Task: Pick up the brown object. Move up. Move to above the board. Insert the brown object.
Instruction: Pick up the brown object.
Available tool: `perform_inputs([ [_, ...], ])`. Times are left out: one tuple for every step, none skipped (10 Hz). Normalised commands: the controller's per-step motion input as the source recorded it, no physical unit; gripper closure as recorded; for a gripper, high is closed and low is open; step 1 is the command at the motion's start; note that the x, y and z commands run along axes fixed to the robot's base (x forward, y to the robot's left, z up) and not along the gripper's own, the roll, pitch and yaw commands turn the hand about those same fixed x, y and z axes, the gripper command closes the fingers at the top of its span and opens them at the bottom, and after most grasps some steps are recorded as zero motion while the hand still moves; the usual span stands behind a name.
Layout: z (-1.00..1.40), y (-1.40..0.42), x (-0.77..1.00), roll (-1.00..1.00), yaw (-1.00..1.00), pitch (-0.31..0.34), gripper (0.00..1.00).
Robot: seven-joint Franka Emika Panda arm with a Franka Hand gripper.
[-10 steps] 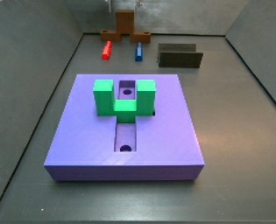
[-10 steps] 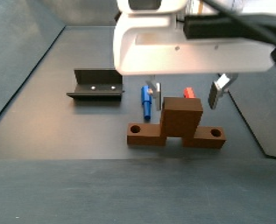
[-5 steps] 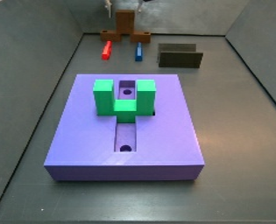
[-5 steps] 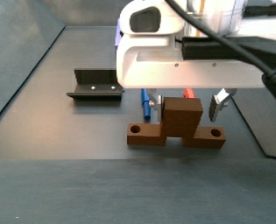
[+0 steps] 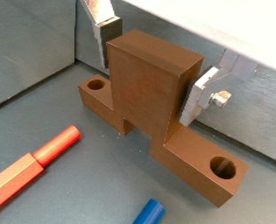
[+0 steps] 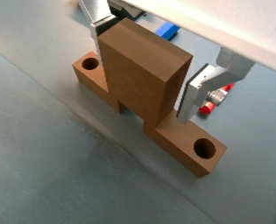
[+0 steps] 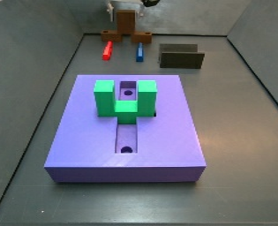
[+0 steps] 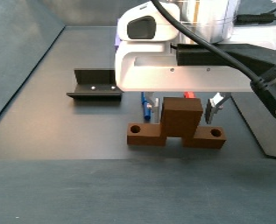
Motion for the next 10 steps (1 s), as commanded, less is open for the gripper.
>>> perform_inputs([
  [0.00, 0.00, 0.00, 0.00, 0.00, 0.000, 1.00],
  [0.00, 0.00, 0.00, 0.00, 0.00, 0.000, 1.00],
  [0.00, 0.00, 0.00, 0.00, 0.00, 0.000, 1.00],
  [0.00, 0.00, 0.00, 0.00, 0.00, 0.000, 1.00],
  [0.00, 0.00, 0.00, 0.00, 0.00, 0.000, 1.00],
  [0.00, 0.00, 0.00, 0.00, 0.00, 0.000, 1.00],
  [0.00, 0.00, 0.00, 0.00, 0.00, 0.000, 1.00],
  [0.00, 0.00, 0.00, 0.00, 0.00, 0.000, 1.00],
  [0.00, 0.00, 0.00, 0.00, 0.00, 0.000, 1.00],
  [0.00, 0.00, 0.00, 0.00, 0.00, 0.000, 1.00],
])
